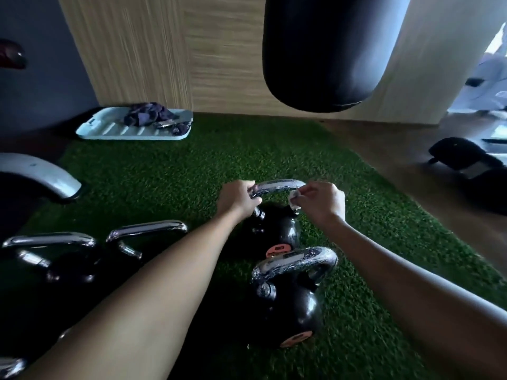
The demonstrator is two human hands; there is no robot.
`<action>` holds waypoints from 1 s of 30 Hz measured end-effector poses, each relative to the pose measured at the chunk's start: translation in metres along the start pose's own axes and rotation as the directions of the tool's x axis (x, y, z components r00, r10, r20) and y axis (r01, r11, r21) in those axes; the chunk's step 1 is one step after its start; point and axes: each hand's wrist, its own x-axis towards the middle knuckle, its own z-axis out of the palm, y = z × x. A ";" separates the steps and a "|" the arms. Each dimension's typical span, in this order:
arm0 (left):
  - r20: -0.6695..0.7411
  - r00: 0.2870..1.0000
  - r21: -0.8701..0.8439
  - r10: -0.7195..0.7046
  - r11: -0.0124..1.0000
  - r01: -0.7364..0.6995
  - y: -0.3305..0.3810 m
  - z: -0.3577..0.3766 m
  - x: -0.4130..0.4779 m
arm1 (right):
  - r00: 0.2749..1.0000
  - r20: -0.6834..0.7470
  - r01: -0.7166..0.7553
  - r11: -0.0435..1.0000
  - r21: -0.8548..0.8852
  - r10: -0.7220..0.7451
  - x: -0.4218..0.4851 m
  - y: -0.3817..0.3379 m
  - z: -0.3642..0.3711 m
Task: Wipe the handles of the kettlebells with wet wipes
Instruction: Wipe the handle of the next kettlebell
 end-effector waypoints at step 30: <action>0.092 0.941 0.057 0.326 0.942 -0.332 -0.015 -0.012 -0.023 | 0.886 0.095 0.464 0.858 -0.218 -0.454 -0.015 -0.008 0.026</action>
